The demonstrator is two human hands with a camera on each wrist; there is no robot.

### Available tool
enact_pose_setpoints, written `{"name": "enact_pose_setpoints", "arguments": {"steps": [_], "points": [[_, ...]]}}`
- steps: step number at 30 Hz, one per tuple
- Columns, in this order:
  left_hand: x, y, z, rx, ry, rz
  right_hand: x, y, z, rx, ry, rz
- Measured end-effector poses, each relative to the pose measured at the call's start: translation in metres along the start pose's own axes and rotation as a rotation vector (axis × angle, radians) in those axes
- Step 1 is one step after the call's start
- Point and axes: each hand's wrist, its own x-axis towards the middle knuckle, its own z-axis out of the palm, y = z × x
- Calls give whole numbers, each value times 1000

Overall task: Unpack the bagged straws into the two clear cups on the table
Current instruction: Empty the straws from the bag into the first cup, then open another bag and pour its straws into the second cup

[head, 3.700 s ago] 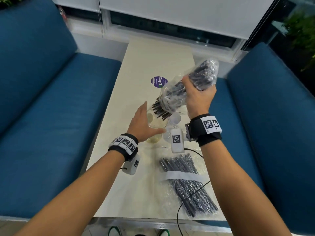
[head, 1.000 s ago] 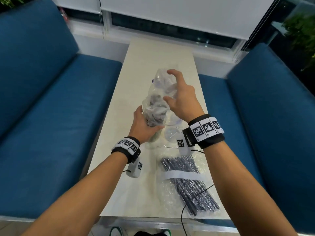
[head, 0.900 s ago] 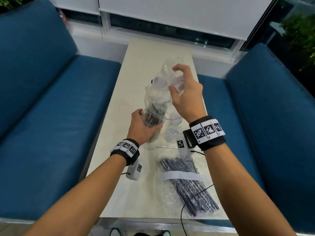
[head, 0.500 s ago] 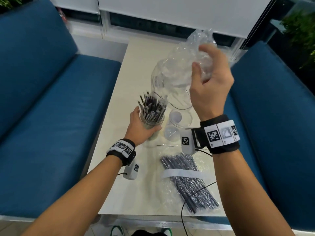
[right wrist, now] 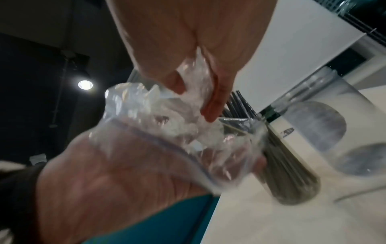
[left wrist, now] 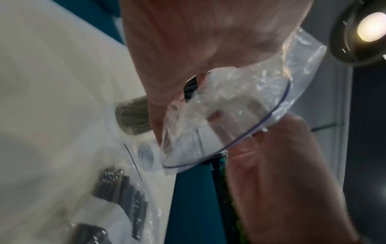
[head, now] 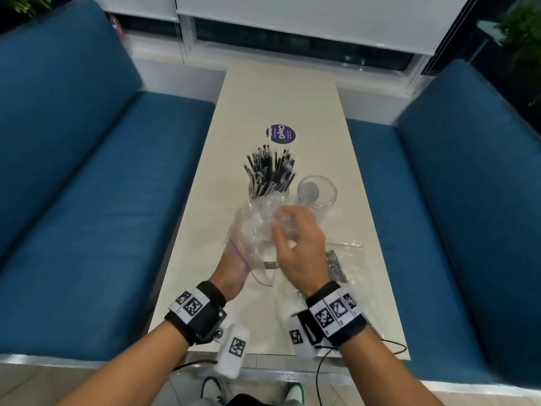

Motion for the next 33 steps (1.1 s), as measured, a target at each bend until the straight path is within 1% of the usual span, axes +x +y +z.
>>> {"name": "enact_pose_setpoints", "arguments": {"steps": [1, 3, 4, 5, 6, 7, 8, 10, 11, 12, 14, 16, 17, 20, 21, 22, 23, 25, 26, 27, 29, 31, 33], "points": [[-3, 5, 5, -91, 35, -66, -8, 0, 6, -5, -131, 20], [-2, 9, 7, -173, 149, -156, -21, 0, 12, -131, -350, 6], [-1, 8, 5, -178, 202, -162, -26, 0, 13, -216, -410, -6], [-1, 4, 1, -170, 254, -148, -29, 1, 12, -281, -432, 2], [-1, 0, -4, -180, 304, -128, -31, 0, 10, -299, -424, 22], [-1, -3, -7, -192, 347, -104, -33, -2, 7, -256, -408, 56], [-1, -4, -10, -198, 377, -87, -34, -5, 5, -154, -391, 103], [-1, -2, -14, -187, 421, -75, -40, -13, 4, 124, -344, 223], [1, -2, -16, -162, 437, -75, -44, -17, 5, 215, -311, 246], [1, 0, -17, -141, 442, -80, -47, -21, 7, 241, -282, 234], [-2, -1, -19, -152, 399, -108, -52, -20, 15, 194, -236, 151], [-9, -2, -19, -182, 326, -124, -52, -13, 25, 157, -128, 103], [-12, -2, -19, -173, 296, -126, -51, -8, 29, 156, -59, 107], [-23, -5, -18, -216, 131, -127, -49, 9, 41, 132, 111, 238], [-25, -8, -19, -184, 110, -128, -50, 13, 45, 122, 138, 294], [-27, -13, -22, -113, 124, -118, -52, 16, 49, 131, 137, 340], [-28, -19, -26, 22, 175, -89, -56, 18, 51, 156, 105, 366], [-27, -31, -36, 295, 307, 16, -62, 23, 53, 192, -23, 381], [-25, -36, -42, 398, 342, 60, -65, 27, 52, 186, -100, 390], [-22, -42, -49, 504, 350, 88, -67, 33, 49, 166, -164, 407], [-17, -55, -60, 779, 320, 87, -67, 47, 38, 84, -214, 448], [-12, -71, -68, 1007, 286, 68, -63, 66, 23, -10, -200, 486], [-9, -85, -71, 1141, 311, 11, -52, 85, 8, -89, -172, 539]]}}
